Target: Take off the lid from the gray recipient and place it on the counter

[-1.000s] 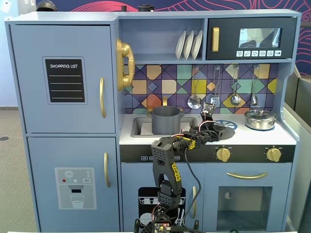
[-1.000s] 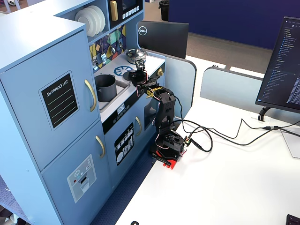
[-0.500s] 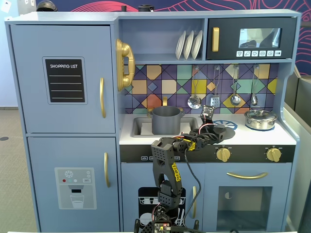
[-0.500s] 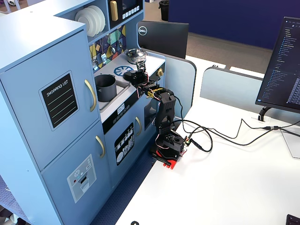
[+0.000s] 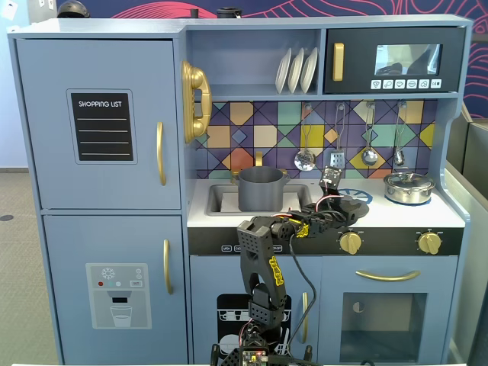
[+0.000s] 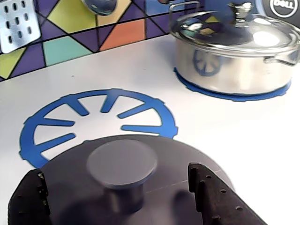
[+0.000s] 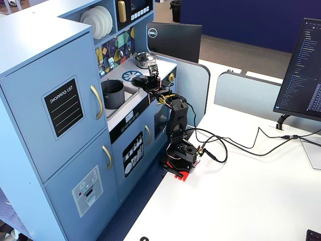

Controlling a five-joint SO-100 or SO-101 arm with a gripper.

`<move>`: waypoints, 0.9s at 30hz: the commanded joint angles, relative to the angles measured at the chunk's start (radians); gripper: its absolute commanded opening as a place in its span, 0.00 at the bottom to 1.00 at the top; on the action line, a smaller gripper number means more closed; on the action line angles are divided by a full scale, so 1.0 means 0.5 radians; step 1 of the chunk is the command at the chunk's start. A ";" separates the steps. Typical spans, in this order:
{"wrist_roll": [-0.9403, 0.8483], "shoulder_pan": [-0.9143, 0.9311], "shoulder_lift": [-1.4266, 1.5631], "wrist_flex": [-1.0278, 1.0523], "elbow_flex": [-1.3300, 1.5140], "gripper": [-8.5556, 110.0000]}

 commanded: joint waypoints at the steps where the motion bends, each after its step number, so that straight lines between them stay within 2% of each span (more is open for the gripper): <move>1: 0.055 0.015 0.184 -0.034 -0.147 0.34; 5: 0.098 -0.018 0.273 -0.028 -0.206 0.33; 8: 0.089 -0.037 0.445 0.150 -0.218 0.30; 11: 0.144 -0.083 0.807 0.571 -0.098 0.26; 17: 0.141 -0.350 1.690 1.730 0.270 0.15; 20: 0.077 -0.488 2.013 1.991 0.506 0.07; 24: 0.132 -0.703 2.338 2.194 0.788 0.07; 27: 0.015 -0.859 2.476 2.344 1.025 0.07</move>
